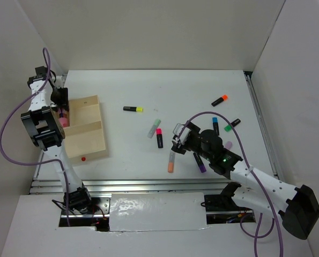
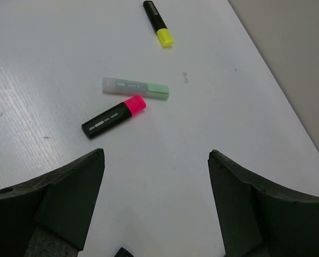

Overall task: Sort the stationery into containers
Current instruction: Place the stationery into the container

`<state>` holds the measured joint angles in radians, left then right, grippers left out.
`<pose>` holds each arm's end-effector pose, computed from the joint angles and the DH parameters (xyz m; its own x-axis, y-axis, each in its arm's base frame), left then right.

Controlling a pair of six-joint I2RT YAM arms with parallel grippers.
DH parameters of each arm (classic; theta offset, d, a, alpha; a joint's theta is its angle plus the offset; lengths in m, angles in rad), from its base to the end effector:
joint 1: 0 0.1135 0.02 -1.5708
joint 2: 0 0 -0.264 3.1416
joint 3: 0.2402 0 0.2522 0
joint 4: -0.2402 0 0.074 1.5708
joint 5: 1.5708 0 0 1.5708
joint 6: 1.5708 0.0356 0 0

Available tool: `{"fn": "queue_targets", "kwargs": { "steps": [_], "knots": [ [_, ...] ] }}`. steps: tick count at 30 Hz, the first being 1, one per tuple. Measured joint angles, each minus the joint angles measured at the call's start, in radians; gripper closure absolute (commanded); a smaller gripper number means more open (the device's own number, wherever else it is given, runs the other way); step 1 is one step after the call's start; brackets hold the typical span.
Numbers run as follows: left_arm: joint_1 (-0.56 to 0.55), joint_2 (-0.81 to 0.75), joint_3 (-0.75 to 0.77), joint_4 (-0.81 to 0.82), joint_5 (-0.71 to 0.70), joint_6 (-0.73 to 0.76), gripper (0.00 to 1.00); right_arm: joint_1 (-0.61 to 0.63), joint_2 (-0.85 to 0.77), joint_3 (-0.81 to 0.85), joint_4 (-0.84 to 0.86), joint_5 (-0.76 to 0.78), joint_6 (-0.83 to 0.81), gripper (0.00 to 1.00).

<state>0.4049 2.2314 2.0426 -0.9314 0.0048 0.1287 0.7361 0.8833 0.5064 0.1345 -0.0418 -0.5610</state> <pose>0.4427 0.1896 0.2363 -0.8709 -0.2336 -0.4325 -0.2826 0.9579 0.0516 0.1537 0.1412 0.2569 0.2223 -0.5159 -0.8273 -0.6881 0.5182 -0.5080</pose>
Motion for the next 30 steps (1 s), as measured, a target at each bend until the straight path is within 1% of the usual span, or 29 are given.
{"fn": "queue_targets", "kwargs": {
  "steps": [4,7,12,16,19,20,22,24,25,26,30],
  "knots": [
    [-0.014,0.044,0.074,-0.003,-0.007,0.006,0.47,-0.001,0.0,-0.008,0.0,0.0,0.001,0.16],
    [-0.031,0.081,0.116,0.0,-0.019,0.018,0.47,-0.006,0.0,-0.008,-0.001,0.0,0.003,0.16],
    [-0.065,0.139,0.151,0.009,-0.051,0.035,0.47,-0.019,0.001,-0.008,-0.001,0.0,0.004,0.16],
    [-0.082,0.141,0.164,0.014,-0.068,0.053,0.46,-0.023,0.002,-0.008,-0.001,0.0,0.007,0.15],
    [-0.087,0.141,0.164,0.02,-0.076,0.056,0.35,-0.023,0.003,-0.008,-0.001,0.0,0.008,0.15],
    [-0.089,0.141,0.164,0.021,-0.077,0.058,0.27,-0.023,0.004,-0.008,-0.001,0.0,0.01,0.15],
    [-0.089,0.14,0.164,0.024,-0.079,0.059,0.21,-0.023,0.005,-0.008,-0.001,-0.001,0.011,0.15],
    [-0.089,0.133,0.163,0.027,-0.078,0.053,0.19,-0.023,0.006,-0.008,-0.001,-0.001,0.011,0.15],
    [-0.088,0.127,0.162,0.028,-0.078,0.055,0.15,-0.023,0.007,-0.008,-0.001,-0.002,0.011,0.15],
    [-0.087,0.12,0.162,0.028,-0.077,0.056,0.14,-0.023,0.007,-0.008,-0.001,-0.002,0.011,0.15],
    [-0.085,0.087,0.157,0.035,-0.069,0.065,0.18,-0.023,0.009,-0.008,-0.001,-0.003,0.012,0.16]
  ]
}}
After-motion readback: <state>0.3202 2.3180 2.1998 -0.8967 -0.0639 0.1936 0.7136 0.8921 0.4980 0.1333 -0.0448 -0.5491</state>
